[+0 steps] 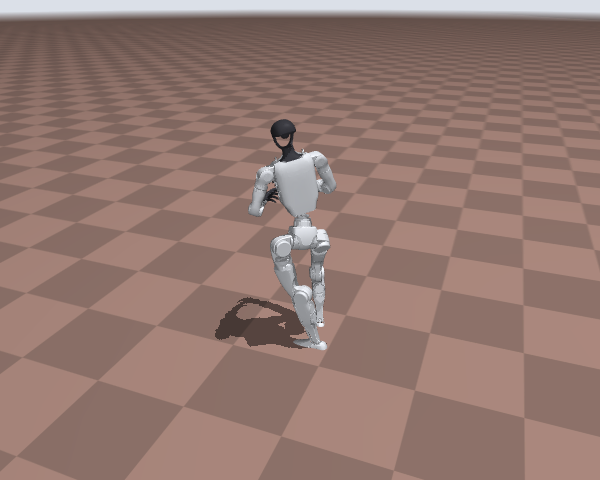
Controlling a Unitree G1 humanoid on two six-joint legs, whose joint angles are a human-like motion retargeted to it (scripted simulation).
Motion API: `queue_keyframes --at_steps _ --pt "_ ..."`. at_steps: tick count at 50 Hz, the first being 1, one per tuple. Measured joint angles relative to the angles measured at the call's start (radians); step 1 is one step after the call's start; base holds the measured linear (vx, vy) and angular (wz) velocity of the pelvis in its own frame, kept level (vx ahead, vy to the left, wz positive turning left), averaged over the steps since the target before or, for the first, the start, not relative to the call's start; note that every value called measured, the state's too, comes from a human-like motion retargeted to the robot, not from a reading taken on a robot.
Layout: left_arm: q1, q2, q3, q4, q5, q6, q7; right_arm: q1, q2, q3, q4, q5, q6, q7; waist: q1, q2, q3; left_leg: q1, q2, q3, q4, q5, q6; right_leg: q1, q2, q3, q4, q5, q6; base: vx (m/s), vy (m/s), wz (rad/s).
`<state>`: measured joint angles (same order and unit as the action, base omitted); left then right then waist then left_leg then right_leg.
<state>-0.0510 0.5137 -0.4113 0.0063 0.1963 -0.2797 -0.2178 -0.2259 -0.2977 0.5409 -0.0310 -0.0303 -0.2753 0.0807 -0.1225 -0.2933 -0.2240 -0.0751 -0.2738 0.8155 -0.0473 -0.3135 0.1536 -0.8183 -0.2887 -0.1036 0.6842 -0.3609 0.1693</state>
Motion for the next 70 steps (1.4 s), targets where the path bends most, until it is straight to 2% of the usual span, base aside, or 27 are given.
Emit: queue_keyframes --at_steps 7,10,15,17,20,25,30,32,38,46,49,53,60,62,66,70 --pt "0.006 -0.025 0.004 0.105 -0.026 0.056 -0.059 -0.024 -0.008 0.033 0.065 0.009 0.039 0.056 0.026 0.006 -0.023 0.005 0.025 -0.077 0.004 0.06 -0.001 0.037 -0.003 -0.026 -0.023 -0.049 -0.032 0.13 -0.12 0.23" --pt "0.013 -0.033 0.011 0.152 -0.034 0.081 -0.083 -0.036 -0.014 0.049 0.098 0.001 0.055 0.081 0.046 0.01 -0.029 0.013 0.043 -0.15 0.009 0.113 -0.019 0.059 0.003 -0.032 -0.035 -0.066 -0.043 0.18 -0.16 0.0" --pt "0.041 -0.04 0.029 0.234 -0.039 0.114 -0.12 -0.046 -0.018 0.083 0.165 -0.023 0.08 0.121 0.115 0.02 -0.016 0.012 0.099 -0.505 0.087 0.209 -0.143 0.107 0.045 -0.006 -0.037 -0.08 -0.059 0.18 -0.19 -0.53" --pt "0.054 -0.038 0.034 0.271 -0.039 0.127 -0.13 -0.05 -0.021 0.091 0.196 -0.033 0.089 0.135 0.13 0.028 -0.008 -0.01 0.113 -0.536 0.168 0.217 -0.169 0.131 0.039 -0.012 -0.033 -0.096 -0.062 0.2 -0.12 0.1" --pt "0.074 -0.03 0.045 0.336 -0.032 0.143 -0.143 -0.057 -0.024 0.102 0.253 -0.044 0.102 0.155 0.146 0.045 0.006 -0.068 0.141 -0.532 0.325 0.19 -0.182 0.169 0.026 -0.025 -0.033 -0.115 -0.063 0.2 -0.09 0.27" --pt "0.121 -0.014 0.069 0.488 -0.002 0.167 -0.158 -0.068 -0.008 0.099 0.38 -0.048 0.127 0.182 0.17 0.103 0.014 -0.208 0.216 -0.513 0.565 -0.027 -0.141 0.21 0.029 -0.057 -0.027 -0.134 -0.06 0.16 -0.03 0.16" --pt "0.175 -0.015 0.101 0.702 0.04 0.198 -0.169 -0.07 0.03 0.067 0.536 -0.037 0.15 0.187 0.189 0.189 0.0 -0.308 0.294 -0.488 0.695 -0.089 -0.154 0.233 0.07 -0.078 -0.027 -0.135 -0.057 0.14 0.03 -0.09" --pt "0.168 -0.024 0.12 0.834 0.057 0.188 -0.162 -0.093 0.055 0.045 0.625 -0.028 0.142 0.182 0.198 0.233 -0.023 -0.31 0.324 -0.484 0.636 -0.069 -0.162 0.31 0.131 -0.092 -0.202 -0.063 -0.059 0.16 0.06 -0.28" --pt "0.239 -0.036 0.178 1.017 0.061 0.226 -0.163 -0.057 0.067 -0.018 0.73 -0.011 0.159 0.156 0.178 0.273 -0.018 -0.323 0.351 -0.447 0.669 -0.044 -0.159 0.285 0.119 -0.051 -0.083 -0.09 -0.052 0.02 0.03 -0.04" --pt "0.265 -0.054 0.274 1.138 0.023 0.243 -0.141 -0.033 0.062 -0.078 0.877 -0.021 0.174 0.143 0.145 0.242 0.004 -0.313 0.345 -0.417 0.652 0.011 -0.158 0.27 0.068 -0.047 0.019 -0.123 -0.066 -0.03 -0.05 -0.02" --pt "0.245 -0.059 0.306 1.17 0.001 0.245 -0.134 -0.054 0.069 -0.104 0.959 -0.027 0.174 0.15 0.143 0.219 0.014 -0.261 0.327 -0.41 0.532 0.07 -0.161 0.319 0.083 -0.059 -0.08 -0.102 -0.07 0.0 -0.14 -0.11" --pt "0.247 -0.091 0.333 1.186 -0.022 0.252 -0.124 -0.027 0.067 -0.126 1.029 -0.031 0.189 0.153 0.141 0.192 0.035 -0.289 0.361 -0.406 0.623 0.068 -0.164 0.306 0.085 -0.06 -0.026 -0.132 -0.074 -0.09 -0.16 -0.14" --pt "0.229 -0.139 0.363 1.205 -0.062 0.26 -0.12 0.007 0.063 -0.185 1.145 -0.025 0.202 0.156 0.161 0.188 0.053 -0.37 0.497 -0.426 0.833 0.067 -0.186 0.322 0.17 -0.082 -0.033 -0.137 -0.093 -0.04 -0.16 -0.37" --pt "0.203 -0.144 0.36 1.216 -0.076 0.26 -0.118 0.003 0.058 -0.22 1.184 -0.021 0.197 0.156 0.213 0.258 0.051 -0.429 0.646 -0.474 0.939 0.081 -0.223 0.431 0.322 -0.107 -0.277 -0.023 -0.117 0.01 -0.16 -1.06" --pt "0.207 -0.168 0.364 1.215 -0.092 0.258 -0.113 0.049 0.052 -0.25 1.224 -0.007 0.202 0.139 0.243 0.29 0.07 -0.502 0.788 -0.524 1.099 0.2 -0.264 0.453 0.41 -0.099 -0.274 -0.007 -0.135 -0.04 -0.15 -0.73" --pt "0.198 -0.181 0.355 1.212 -0.109 0.257 -0.104 0.086 0.041 -0.283 1.262 0.01 0.204 0.124 0.285 0.32 0.079 -0.581 0.888 -0.62 1.225 0.176 -0.269 0.486 0.499 -0.074 -0.316 0.026 -0.151 -0.01 -0.13 -0.77"
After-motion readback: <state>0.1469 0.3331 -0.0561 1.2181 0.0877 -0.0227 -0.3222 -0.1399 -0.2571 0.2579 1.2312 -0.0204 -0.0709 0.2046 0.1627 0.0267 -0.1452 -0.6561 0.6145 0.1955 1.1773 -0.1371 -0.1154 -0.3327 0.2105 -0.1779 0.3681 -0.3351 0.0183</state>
